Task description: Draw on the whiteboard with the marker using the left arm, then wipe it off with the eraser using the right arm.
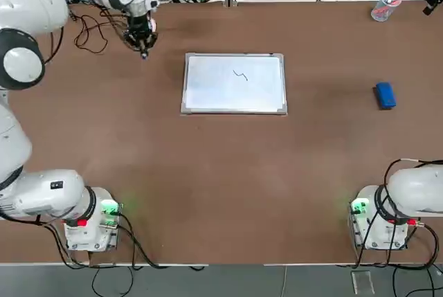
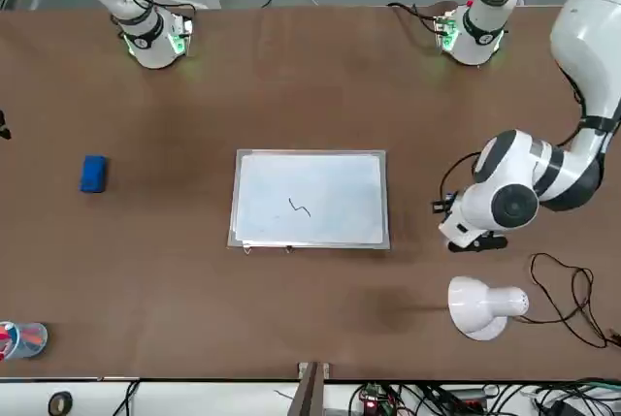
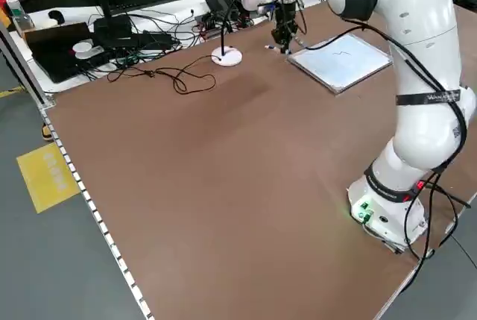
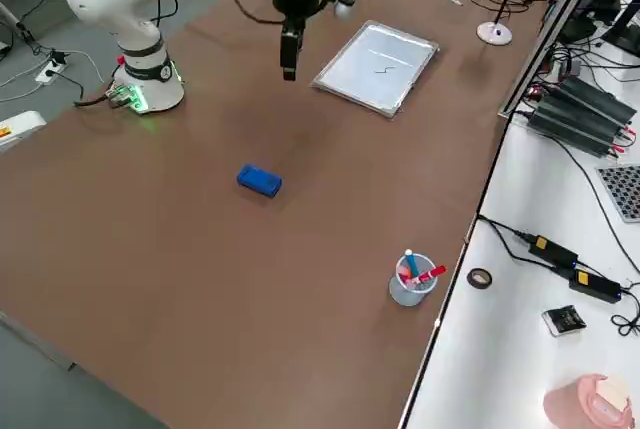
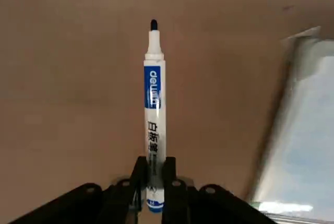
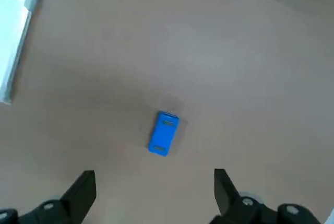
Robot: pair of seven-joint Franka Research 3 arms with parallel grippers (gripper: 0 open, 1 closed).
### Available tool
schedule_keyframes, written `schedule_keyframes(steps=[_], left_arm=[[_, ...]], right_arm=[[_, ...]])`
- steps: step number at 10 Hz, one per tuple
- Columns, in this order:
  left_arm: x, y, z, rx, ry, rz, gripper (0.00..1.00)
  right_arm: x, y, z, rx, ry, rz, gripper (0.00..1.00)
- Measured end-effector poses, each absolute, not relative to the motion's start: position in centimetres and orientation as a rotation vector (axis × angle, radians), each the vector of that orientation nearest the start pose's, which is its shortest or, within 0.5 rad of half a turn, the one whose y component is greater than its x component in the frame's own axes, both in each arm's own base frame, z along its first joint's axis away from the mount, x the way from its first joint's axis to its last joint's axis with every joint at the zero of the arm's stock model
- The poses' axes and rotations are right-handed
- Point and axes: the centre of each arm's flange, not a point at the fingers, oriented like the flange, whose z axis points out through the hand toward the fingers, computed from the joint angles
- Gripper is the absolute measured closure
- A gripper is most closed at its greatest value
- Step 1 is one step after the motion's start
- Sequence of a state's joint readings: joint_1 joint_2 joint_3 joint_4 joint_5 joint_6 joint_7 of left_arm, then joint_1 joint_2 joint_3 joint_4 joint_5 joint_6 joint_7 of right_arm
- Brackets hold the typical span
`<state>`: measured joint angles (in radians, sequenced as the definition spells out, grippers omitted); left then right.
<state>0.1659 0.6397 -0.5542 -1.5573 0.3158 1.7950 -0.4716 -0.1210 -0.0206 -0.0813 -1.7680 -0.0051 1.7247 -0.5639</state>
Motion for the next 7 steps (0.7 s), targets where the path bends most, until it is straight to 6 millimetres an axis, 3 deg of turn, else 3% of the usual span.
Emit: schedule_keyframes(steps=[3, 7], left_arm=[[61.9, -14.3, 27.5, -3.036, 0.084, 0.365, 0.83], [57.9, -10.3, 24.5, -3.024, 0.048, 0.264, 0.83]], right_arm=[[53.5, -14.8, 51.7, -3.075, -0.450, -0.028, 0.00], [52.2, -18.3, 46.7, -3.096, -0.323, -0.106, 0.00]])
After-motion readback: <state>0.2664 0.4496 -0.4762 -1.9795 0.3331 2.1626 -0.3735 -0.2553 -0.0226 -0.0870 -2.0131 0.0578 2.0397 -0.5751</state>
